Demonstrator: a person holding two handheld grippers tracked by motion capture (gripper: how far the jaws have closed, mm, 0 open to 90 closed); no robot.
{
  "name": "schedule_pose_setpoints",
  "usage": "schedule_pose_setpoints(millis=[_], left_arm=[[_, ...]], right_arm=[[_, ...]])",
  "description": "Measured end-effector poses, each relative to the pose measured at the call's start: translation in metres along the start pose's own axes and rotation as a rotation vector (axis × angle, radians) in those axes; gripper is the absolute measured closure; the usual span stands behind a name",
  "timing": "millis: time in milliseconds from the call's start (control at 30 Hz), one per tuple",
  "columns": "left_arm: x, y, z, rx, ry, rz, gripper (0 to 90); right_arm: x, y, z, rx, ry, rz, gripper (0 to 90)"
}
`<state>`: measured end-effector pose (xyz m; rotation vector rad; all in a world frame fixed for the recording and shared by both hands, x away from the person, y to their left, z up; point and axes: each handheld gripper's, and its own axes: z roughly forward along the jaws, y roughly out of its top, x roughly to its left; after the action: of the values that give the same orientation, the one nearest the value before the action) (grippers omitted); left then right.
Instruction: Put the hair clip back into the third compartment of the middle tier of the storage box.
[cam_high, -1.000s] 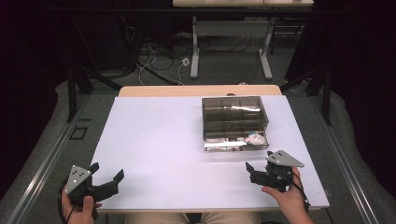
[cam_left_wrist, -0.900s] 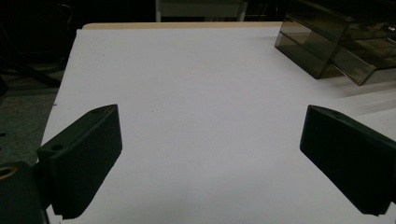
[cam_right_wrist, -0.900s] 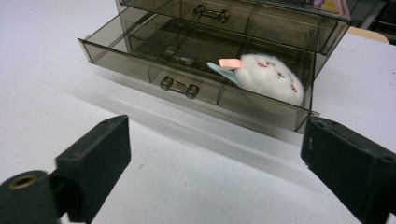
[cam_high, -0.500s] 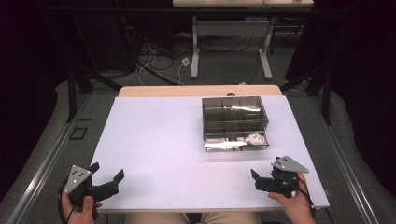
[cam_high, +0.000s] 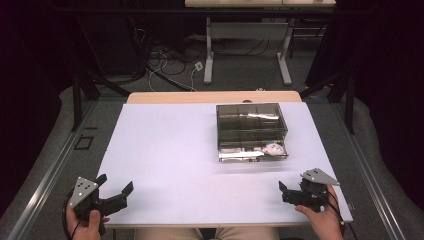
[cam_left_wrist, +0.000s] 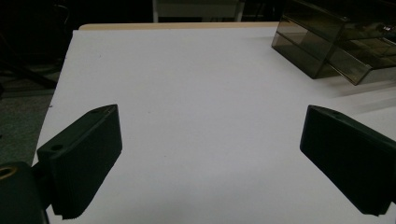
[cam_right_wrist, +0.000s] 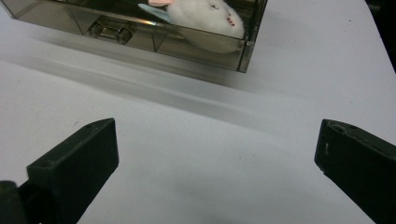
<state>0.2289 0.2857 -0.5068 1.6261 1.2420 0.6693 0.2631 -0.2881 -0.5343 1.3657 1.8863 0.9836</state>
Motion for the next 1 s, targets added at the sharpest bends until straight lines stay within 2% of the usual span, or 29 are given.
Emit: schedule_pose_setpoints(millis=[100, 133, 267, 333, 400, 733, 1000], left_arm=[[0.0004, 0.0001, 0.0001, 0.001, 0.000, 0.002, 5.8], [0.0005, 0.0000, 0.0003, 0.001, 0.001, 0.001, 5.9], [0.0009, 0.0000, 0.0004, 0.002, 0.001, 0.002, 5.8], [0.0009, -0.0002, 0.0009, -0.002, 0.003, 0.002, 5.8], [0.0010, -0.0003, 0.0011, -0.004, 0.006, 0.004, 5.8], [0.0013, -0.0004, 0.0015, -0.005, 0.006, -0.001, 5.9], [0.0018, -0.0003, 0.0018, -0.005, 0.007, 0.000, 5.8]], right_arm=[[-0.0043, -0.0007, 0.0019, -0.027, -0.004, 0.036, 0.0], [-0.0065, -0.0005, 0.0003, -0.008, 0.006, 0.047, 0.0], [-0.0106, -0.0018, 0.0023, -0.004, 0.013, 0.090, 0.0], [-0.0105, -0.0025, 0.0046, -0.023, 0.008, 0.095, 0.0], [-0.0099, -0.0022, 0.0037, 0.000, 0.017, 0.099, 0.0], [-0.0066, -0.0020, 0.0068, 0.010, 0.025, 0.079, 0.0], [-0.0051, -0.0027, 0.0089, 0.023, 0.035, 0.086, 0.0]])
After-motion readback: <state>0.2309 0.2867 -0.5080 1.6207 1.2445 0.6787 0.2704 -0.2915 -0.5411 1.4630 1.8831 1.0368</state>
